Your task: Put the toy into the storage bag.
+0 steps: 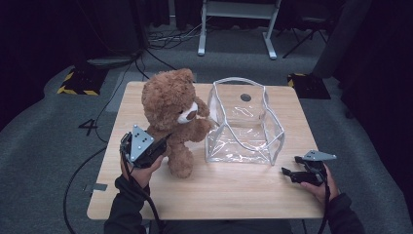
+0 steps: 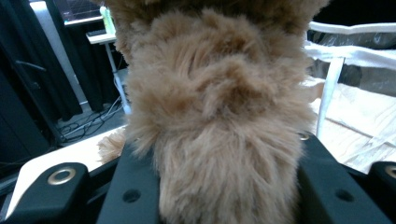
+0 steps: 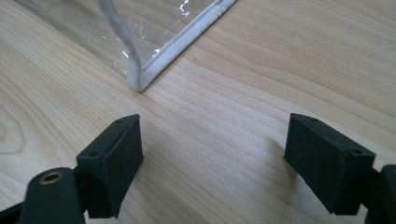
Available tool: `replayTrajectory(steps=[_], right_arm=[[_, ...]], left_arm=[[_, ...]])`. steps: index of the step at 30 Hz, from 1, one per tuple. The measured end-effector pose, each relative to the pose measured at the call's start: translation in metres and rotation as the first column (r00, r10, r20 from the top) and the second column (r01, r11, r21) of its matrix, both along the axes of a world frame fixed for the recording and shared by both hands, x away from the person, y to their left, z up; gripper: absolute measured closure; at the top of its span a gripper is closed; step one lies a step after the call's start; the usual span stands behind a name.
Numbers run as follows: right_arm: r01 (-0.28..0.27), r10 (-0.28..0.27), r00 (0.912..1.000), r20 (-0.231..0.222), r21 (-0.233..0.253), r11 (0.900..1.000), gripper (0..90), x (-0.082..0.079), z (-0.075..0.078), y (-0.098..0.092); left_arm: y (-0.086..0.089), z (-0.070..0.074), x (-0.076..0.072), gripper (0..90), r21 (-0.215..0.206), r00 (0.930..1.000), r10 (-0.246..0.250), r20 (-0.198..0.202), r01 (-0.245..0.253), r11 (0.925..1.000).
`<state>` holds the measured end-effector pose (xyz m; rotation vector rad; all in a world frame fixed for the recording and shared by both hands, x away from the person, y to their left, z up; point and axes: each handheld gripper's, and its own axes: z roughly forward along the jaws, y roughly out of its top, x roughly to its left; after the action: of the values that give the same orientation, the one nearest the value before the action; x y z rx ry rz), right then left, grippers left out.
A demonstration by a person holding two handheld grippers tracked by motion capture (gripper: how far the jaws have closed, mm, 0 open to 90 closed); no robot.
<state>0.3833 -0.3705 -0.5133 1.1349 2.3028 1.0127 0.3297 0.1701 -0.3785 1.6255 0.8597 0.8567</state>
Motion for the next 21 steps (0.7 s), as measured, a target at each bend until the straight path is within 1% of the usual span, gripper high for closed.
replayTrajectory(steps=[1, 2, 4, 11, 18, 20, 21], right_arm=[[0.0, 0.0, 1.0, 0.0, 0.0, 1.0, 19.1, 0.0, 0.0, 0.0], [0.0, 0.0, 1.0, 0.0, 0.0, 1.0, 19.1, 0.0, 0.0, 0.0], [0.0, 0.0, 1.0, 0.0, 0.001, 1.0, 19.1, 0.0, 0.0, 0.0], [0.0, 0.0, 1.0, 0.0, 0.0, 1.0, 19.1, 0.0, 0.0, 0.0], [0.0, 0.0, 1.0, 0.0, 0.0, 1.0, 19.1, 0.0, 0.0, 0.0], [0.0, 0.0, 1.0, 0.0, 0.0, 1.0, 19.1, 0.0, 0.0, 0.0], [0.0, 0.0, 1.0, 0.0, 0.0, 1.0, 19.1, 0.0, 0.0, 0.0]], left_arm=[[-0.001, 0.002, 0.0, 64.9, -0.004, 1.0, 0.0, 0.005, 0.0, 1.0], [-0.001, 0.004, 0.001, 64.9, 0.003, 0.9999, 0.001, 0.012, -0.001, 1.0], [-0.002, 0.009, 0.002, 64.9, -0.005, 0.9998, 0.006, 0.02, -0.006, 1.0], [-0.004, 0.019, 0.006, 64.8, -0.007, 0.9993, 0.014, 0.035, -0.014, 0.9999], [-0.005, 0.027, 0.012, 64.8, -0.023, 0.9987, 0.02, 0.047, -0.019, 0.9996], [-0.005, 0.031, 0.013, 64.7, -0.025, 0.9979, 0.024, 0.06, -0.023, 0.9994], [-0.005, 0.032, 0.013, 64.6, -0.032, 0.998, 0.025, 0.059, -0.023, 0.9992]])
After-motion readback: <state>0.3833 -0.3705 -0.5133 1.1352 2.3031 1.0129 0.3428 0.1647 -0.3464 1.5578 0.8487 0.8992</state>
